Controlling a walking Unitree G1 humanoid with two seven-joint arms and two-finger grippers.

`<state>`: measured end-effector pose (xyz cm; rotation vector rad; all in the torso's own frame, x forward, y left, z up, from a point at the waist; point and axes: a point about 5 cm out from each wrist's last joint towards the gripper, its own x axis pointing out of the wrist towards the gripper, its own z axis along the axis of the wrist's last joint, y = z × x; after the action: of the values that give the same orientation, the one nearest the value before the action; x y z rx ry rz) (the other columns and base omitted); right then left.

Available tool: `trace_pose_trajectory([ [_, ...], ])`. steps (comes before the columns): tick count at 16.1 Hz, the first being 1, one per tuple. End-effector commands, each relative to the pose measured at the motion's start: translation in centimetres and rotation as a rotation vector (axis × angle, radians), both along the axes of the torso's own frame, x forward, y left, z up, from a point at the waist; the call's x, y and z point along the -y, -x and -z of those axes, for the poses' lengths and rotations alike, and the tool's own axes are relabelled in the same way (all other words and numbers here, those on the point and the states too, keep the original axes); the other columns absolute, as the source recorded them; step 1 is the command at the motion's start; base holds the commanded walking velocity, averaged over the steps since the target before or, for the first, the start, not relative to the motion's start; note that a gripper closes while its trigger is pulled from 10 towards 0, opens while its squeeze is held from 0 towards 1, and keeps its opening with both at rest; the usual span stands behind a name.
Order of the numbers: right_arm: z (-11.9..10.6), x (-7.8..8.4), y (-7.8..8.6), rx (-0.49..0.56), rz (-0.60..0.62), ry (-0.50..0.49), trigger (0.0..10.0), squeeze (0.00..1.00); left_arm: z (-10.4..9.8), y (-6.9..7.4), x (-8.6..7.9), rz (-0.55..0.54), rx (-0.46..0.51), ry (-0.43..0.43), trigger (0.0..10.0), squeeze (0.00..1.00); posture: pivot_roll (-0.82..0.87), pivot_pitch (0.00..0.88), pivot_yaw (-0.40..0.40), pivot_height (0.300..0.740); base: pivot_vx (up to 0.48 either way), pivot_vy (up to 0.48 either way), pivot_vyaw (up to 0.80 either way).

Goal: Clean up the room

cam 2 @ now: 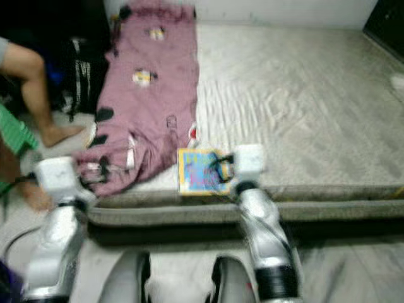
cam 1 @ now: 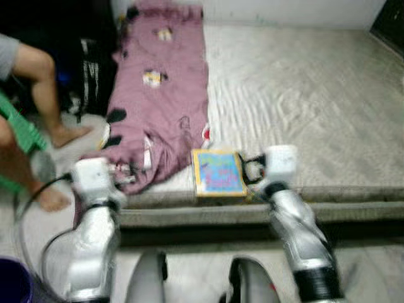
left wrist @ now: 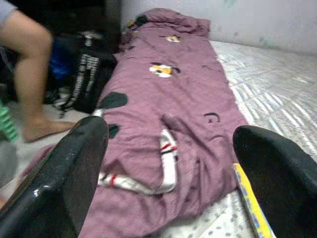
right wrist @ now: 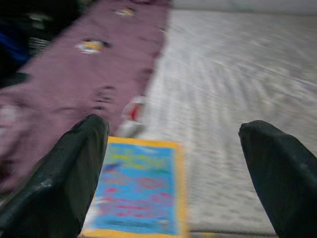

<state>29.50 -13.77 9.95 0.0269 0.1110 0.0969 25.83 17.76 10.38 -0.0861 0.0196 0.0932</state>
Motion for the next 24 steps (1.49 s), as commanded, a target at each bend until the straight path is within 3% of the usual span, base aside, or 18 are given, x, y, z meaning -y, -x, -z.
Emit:
trace_pose_trajectory([
  [1, -0.3, -0.8, -0.1, 0.006, -0.017, -0.019, 10.0, 0.0, 0.0, 0.1, -0.9, -0.022, -0.006, -0.012, 10.0, 0.0, 0.07, 0.049, -0.033, 0.637, 0.296, 0.0, 0.0],
  [7, 0.0, -0.5, -0.3, -0.015, 0.023, -0.045, 10.0, 0.0, 0.3, -0.3, -0.6, -0.017, -0.026, 0.004, 10.0, 0.0, 0.07, 0.042, -0.033, 0.637, 0.094, 0.0, 0.0],
  [16, 0.0, 0.2, -0.7, -0.025, 0.058, -0.033, 10.0, 0.0, -0.2, -0.6, -0.2, -0.015, 0.008, 0.001, 10.0, 0.0, 0.07, 0.034, -0.034, 0.637, 0.0, 0.0, -0.8],
  [22, -0.2, -0.5, -0.6, 0.002, 0.005, -0.008, 10.0, 0.0, -0.2, -0.7, -0.1, -0.016, 0.012, 0.002, 10.0, 0.0, 0.07, 0.031, -0.033, 0.637, 0.0, 0.0, 0.0],
  [24, -0.3, -1.0, -0.5, 0.014, -0.03, 0.006, 10.0, 0.0, -0.2, -0.7, 0.0, -0.018, 0.01, 0.002, 10.0, 0.0, 0.07, 0.031, -0.033, 0.637, 0.0, 0.0, 0.8],
])
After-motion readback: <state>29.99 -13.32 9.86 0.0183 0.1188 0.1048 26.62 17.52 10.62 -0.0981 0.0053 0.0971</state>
